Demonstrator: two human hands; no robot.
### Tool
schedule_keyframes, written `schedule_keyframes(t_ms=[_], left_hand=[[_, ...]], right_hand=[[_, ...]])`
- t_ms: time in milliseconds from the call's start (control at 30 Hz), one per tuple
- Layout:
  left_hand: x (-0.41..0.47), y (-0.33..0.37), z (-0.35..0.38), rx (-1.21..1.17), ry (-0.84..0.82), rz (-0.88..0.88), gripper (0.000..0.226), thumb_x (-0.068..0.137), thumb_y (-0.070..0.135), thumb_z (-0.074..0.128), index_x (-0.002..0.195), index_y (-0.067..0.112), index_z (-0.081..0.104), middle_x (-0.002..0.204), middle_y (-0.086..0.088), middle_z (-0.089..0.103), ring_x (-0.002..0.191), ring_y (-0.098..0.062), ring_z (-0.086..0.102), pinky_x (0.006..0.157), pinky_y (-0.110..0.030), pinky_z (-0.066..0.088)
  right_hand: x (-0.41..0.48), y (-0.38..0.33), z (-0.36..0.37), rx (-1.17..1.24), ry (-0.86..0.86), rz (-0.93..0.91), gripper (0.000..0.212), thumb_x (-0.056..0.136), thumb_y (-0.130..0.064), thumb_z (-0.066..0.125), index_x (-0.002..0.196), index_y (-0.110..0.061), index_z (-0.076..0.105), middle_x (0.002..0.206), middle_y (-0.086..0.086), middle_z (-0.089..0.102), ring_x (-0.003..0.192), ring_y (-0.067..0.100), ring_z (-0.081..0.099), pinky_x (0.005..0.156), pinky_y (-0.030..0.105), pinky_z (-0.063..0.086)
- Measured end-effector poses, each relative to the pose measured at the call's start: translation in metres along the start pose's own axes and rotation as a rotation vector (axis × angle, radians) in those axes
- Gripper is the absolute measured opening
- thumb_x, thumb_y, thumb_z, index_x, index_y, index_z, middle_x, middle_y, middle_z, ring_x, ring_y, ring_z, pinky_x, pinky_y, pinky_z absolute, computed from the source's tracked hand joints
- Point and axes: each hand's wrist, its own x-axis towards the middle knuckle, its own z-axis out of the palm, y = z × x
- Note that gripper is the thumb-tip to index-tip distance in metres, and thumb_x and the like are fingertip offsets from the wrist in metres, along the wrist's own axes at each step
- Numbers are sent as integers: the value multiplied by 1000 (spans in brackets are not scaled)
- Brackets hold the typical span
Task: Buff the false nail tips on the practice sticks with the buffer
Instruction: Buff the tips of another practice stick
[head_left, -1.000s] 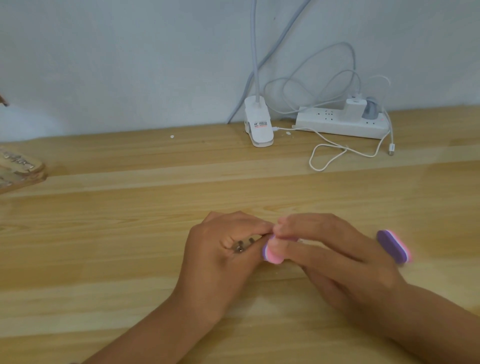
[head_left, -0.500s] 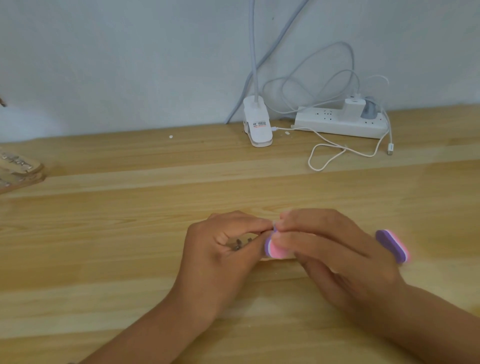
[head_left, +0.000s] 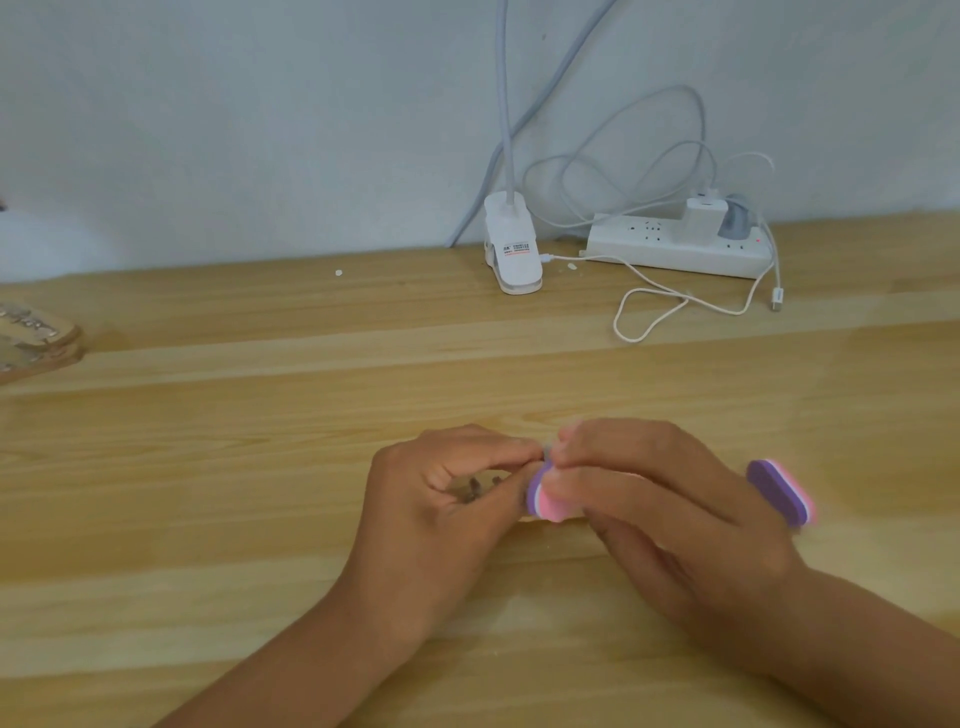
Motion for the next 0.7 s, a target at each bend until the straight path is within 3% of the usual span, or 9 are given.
schedule_keyframes(t_ms=[200, 367, 467, 567, 700], left_hand=[[-1, 0, -1, -10, -13, -18, 1, 77, 21, 77, 79, 21, 77, 73, 6, 72, 66, -6, 63, 59, -28, 51], [0, 1, 1, 63, -1, 12, 6, 78, 26, 73, 80, 22, 76, 72, 8, 71, 70, -10, 67, 59, -35, 50], [-1, 1, 0, 102, -2, 33, 4, 80, 22, 75, 82, 20, 78, 76, 10, 72, 73, -9, 68, 65, -34, 52], [0, 3, 1, 159, -57, 103, 11, 84, 30, 68, 88, 26, 77, 82, 15, 73, 78, -4, 67, 73, -26, 49], [-1, 1, 1, 196, -35, 93, 6, 83, 24, 72, 84, 24, 78, 81, 15, 72, 78, -2, 67, 74, -23, 48]], right_hand=[[3, 16, -9, -128, 109, 215, 27, 88, 5, 67, 111, -8, 70, 111, 7, 68, 106, 18, 66, 98, 22, 47], [-2, 9, -2, -46, -20, 16, 38, 89, 12, 60, 121, -7, 66, 118, 10, 66, 112, 21, 63, 95, 30, 50], [0, 9, -3, -54, 3, 46, 36, 88, 14, 60, 118, -5, 67, 117, 12, 67, 110, 23, 65, 92, 33, 52], [-1, 2, 2, -7, -3, -14, 26, 96, 5, 55, 116, -4, 69, 116, 13, 67, 110, 25, 66, 93, 33, 52], [2, 10, -7, -57, 13, 71, 33, 87, 12, 62, 114, -5, 70, 114, 12, 68, 106, 20, 66, 90, 32, 53]])
